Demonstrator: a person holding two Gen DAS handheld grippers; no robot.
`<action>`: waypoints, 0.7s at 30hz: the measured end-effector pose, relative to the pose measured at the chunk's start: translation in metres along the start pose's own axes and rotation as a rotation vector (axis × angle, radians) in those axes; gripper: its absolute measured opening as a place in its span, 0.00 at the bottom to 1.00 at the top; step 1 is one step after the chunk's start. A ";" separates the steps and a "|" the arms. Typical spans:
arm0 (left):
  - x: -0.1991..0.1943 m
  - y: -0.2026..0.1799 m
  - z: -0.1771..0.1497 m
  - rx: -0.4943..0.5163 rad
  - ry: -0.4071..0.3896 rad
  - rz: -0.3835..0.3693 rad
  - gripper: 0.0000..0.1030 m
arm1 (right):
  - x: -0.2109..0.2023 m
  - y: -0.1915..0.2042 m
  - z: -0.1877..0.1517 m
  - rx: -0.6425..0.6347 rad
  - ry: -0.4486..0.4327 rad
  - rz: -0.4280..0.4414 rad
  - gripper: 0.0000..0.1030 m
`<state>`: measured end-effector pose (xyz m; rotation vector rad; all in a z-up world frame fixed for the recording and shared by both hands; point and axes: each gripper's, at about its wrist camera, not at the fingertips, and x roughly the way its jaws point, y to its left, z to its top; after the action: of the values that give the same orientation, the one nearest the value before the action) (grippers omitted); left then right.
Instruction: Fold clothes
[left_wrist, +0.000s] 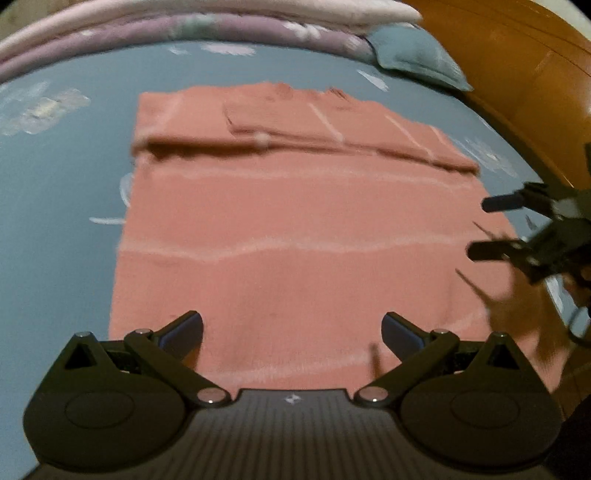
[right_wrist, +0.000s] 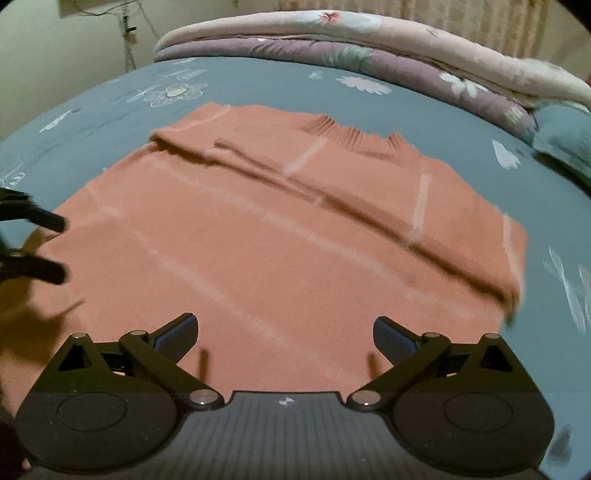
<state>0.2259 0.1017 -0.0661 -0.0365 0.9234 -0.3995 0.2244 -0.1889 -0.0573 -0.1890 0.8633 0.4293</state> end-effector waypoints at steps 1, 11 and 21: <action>0.000 0.001 -0.003 0.018 -0.004 -0.011 0.99 | -0.004 0.008 -0.007 0.017 0.008 0.007 1.00; -0.003 0.017 -0.020 0.134 -0.028 -0.121 0.99 | -0.047 0.046 -0.099 0.117 0.122 -0.117 1.00; -0.024 0.000 -0.011 0.175 -0.019 -0.184 0.99 | -0.060 0.068 -0.078 0.092 0.108 -0.161 0.98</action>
<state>0.2043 0.1119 -0.0546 0.0354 0.8665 -0.6490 0.1057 -0.1711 -0.0604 -0.1966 0.9642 0.2295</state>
